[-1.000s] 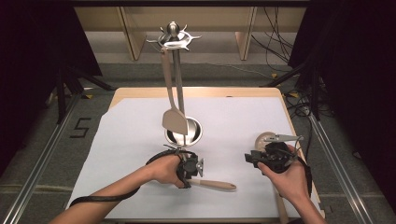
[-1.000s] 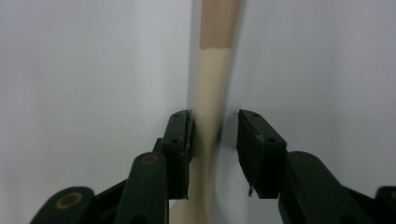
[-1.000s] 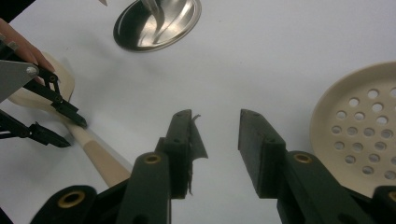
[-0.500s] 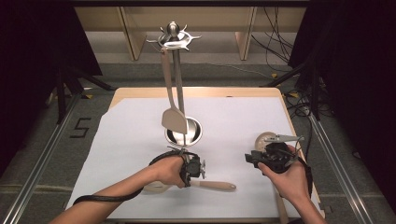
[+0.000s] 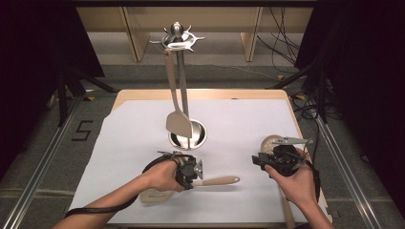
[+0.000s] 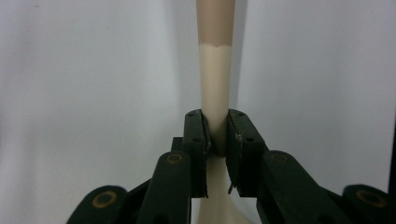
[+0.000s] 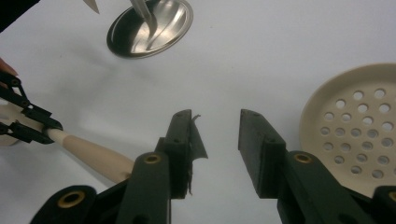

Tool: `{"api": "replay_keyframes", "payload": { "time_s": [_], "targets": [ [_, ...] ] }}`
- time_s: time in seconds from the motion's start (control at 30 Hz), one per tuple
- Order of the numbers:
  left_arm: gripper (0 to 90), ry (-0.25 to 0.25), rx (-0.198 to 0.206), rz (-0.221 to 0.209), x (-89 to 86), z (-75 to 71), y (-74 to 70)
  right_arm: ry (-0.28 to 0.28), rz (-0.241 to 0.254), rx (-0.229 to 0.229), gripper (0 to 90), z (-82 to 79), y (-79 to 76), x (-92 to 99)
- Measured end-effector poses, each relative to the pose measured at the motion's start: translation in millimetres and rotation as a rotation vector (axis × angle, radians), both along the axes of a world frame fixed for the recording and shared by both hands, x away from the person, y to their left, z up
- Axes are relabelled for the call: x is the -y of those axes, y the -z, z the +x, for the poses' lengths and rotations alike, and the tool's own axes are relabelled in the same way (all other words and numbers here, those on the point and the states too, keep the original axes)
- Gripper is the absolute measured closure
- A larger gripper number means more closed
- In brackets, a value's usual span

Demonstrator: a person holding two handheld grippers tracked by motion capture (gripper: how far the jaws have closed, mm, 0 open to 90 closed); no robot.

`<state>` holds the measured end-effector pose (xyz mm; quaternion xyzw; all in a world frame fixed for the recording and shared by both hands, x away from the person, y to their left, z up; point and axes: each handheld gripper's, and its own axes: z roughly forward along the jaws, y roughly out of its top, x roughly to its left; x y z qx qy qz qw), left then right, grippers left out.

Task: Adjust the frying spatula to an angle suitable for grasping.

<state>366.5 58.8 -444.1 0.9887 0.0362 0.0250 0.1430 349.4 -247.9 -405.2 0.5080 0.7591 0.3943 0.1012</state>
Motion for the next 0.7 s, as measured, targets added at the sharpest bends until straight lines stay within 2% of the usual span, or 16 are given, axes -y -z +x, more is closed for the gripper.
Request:
{"api": "replay_keyframes", "payload": {
  "time_s": [0.07, 0.1, 0.13, 0.17, 0.23, 0.27, 0.37, 0.4, 0.47, 0.5, 0.53, 0.57, 0.6, 0.63, 0.67, 0.7],
  "targets": [
    [78.1, -0.015, 0.013, -0.032, -3.8, -1.5, -4.5, 0.011, -0.008, -0.008, 65.9, -0.8, -1.6, 0.7],
    [78.1, -0.024, 0.015, -0.053, -6.6, -2.2, -8.0, 0.0, -0.024, 0.015, 65.9, 0.5, -1.5, 2.3],
    [78.1, -0.034, 0.018, -0.074, -8.3, -3.1, -9.7, 0.011, -0.009, 0.016, 65.9, 0.4, -1.4, 2.1],
    [78.1, -0.068, 0.015, -0.12, -10.2, -5.2, -11.3, 0.015, -0.011, 0.01, 65.9, 0.3, -2.0, 2.2],
    [78.1, -0.078, 0.026, -0.162, -15.0, -5.9, -17.8, 0.021, 0.002, 0.023, 65.9, 0.6, -1.5, 2.7],
    [78.1, -0.126, 0.024, -0.231, -16.2, -9.3, -18.6, 0.044, 0.006, 0.011, 65.9, -0.2, -1.8, 1.4],
    [78.1, -0.154, 0.043, -0.293, -23.1, -10.9, -29.0, 0.04, 0.018, 0.018, 65.9, -0.2, -2.1, 1.8],
    [78.1, -0.165, 0.046, -0.333, -24.9, -11.7, -30.9, 0.037, 0.019, 0.023, 65.9, 0.0, -1.9, 1.7],
    [78.1, -0.177, 0.064, -0.368, -30.0, -11.8, -36.8, 0.034, 0.018, 0.025, 65.6, -0.4, -2.2, 0.9],
    [78.1, -0.187, 0.072, -0.401, -31.9, -12.3, -38.5, 0.027, 0.0, 0.03, 65.2, -0.5, -3.1, 1.5],
    [78.1, -0.207, 0.079, -0.432, -33.8, -13.4, -40.2, 0.03, 0.003, 0.036, 64.8, -0.9, -3.6, 0.9],
    [78.0, -0.212, 0.098, -0.447, -37.1, -13.3, -43.4, 0.029, 0.013, 0.038, 63.9, -1.5, -4.3, -1.0],
    [78.1, -0.244, 0.09, -0.5, -37.1, -15.1, -42.8, 0.026, 0.005, 0.05, 63.2, -1.8, -5.3, -2.1],
    [78.1, -0.273, 0.094, -0.532, -38.1, -16.8, -43.8, 0.015, -0.009, 0.076, 63.0, -1.2, -5.9, -1.9],
    [78.1, -0.284, 0.103, -0.553, -39.8, -17.3, -45.1, 0.024, 0.031, 0.071, 62.7, -2.6, -5.9, -6.2],
    [78.1, -0.29, 0.113, -0.561, -41.8, -17.1, -46.9, 0.018, 0.041, 0.073, 62.2, -3.4, -7.3, -8.4]
  ]
}}
